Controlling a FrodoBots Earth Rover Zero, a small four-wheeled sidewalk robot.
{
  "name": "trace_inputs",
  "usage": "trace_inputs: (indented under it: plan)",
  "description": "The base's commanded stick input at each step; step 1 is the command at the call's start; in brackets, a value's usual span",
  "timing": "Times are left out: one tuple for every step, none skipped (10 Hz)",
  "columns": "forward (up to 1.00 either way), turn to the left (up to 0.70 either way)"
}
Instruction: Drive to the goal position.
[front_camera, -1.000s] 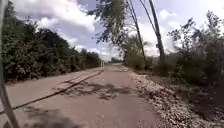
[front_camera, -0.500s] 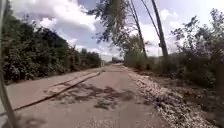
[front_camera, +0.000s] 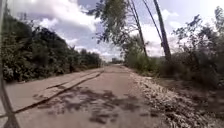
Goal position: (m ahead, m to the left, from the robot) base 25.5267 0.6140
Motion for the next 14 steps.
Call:
trace_inputs:
  plan:
    - [0.70,0.00]
    - [0.70,0.00]
    - [0.70,0.00]
    - [0.70,0.00]
    - [0.70,0.00]
    - [0.70,0.00]
    - [0.70,0.00]
    - [0.70,0.00]
    - [0.70,0.00]
    - [0.70,0.00]
    - [0.70,0.00]
    - [0.70,-0.01]
    - [0.70,-0.03]
    - [0.70,-0.04]
